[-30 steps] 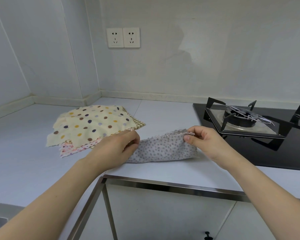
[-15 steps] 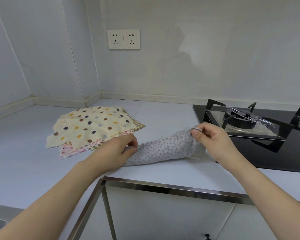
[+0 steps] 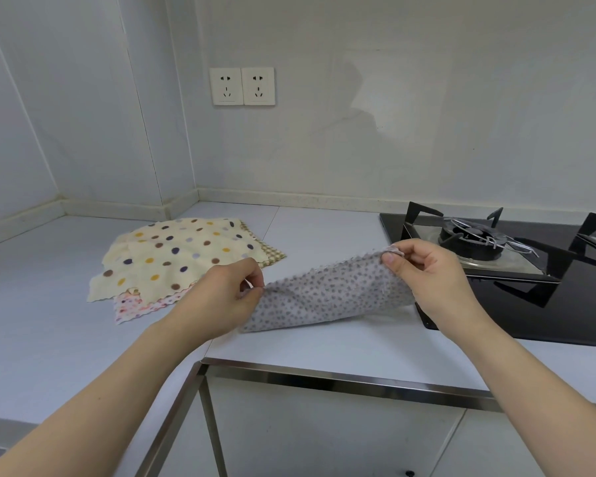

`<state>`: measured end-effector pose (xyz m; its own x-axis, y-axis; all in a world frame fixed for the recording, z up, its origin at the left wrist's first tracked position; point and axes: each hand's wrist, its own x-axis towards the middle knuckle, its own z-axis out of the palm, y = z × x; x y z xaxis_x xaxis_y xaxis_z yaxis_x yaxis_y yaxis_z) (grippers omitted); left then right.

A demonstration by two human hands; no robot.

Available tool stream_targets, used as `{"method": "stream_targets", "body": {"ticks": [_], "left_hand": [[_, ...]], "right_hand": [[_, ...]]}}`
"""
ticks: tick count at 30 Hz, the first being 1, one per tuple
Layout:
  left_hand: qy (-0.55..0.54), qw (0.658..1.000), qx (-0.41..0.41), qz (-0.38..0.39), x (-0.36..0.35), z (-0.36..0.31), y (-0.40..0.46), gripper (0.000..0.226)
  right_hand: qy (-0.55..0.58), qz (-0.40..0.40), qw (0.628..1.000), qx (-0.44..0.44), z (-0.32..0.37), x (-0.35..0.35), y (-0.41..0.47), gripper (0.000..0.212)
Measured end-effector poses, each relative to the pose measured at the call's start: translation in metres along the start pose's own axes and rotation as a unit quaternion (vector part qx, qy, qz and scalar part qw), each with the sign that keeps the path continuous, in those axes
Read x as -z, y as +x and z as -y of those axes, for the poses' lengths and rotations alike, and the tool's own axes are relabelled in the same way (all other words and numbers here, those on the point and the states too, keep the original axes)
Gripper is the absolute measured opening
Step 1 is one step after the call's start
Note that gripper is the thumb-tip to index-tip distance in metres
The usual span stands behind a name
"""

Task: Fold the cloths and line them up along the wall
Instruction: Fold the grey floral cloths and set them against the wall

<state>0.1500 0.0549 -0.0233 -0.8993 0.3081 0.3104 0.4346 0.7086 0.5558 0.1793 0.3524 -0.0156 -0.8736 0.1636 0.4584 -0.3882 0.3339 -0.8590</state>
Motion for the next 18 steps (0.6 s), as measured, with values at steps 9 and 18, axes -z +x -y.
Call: {"method": "stream_targets", "body": {"ticks": [9,18], "left_hand": [[-0.015,0.999,0.029,-0.007,0.005,-0.009,-0.002,0.012],[-0.031,0.998,0.051,0.008,0.017,-0.024,0.005,0.015]], "right_hand": [[0.020,-0.017,0.999,0.019,0.021,-0.004,-0.001,0.012],[0.046,-0.017,0.999,0.021,0.033,0.003,0.000,0.016]]}}
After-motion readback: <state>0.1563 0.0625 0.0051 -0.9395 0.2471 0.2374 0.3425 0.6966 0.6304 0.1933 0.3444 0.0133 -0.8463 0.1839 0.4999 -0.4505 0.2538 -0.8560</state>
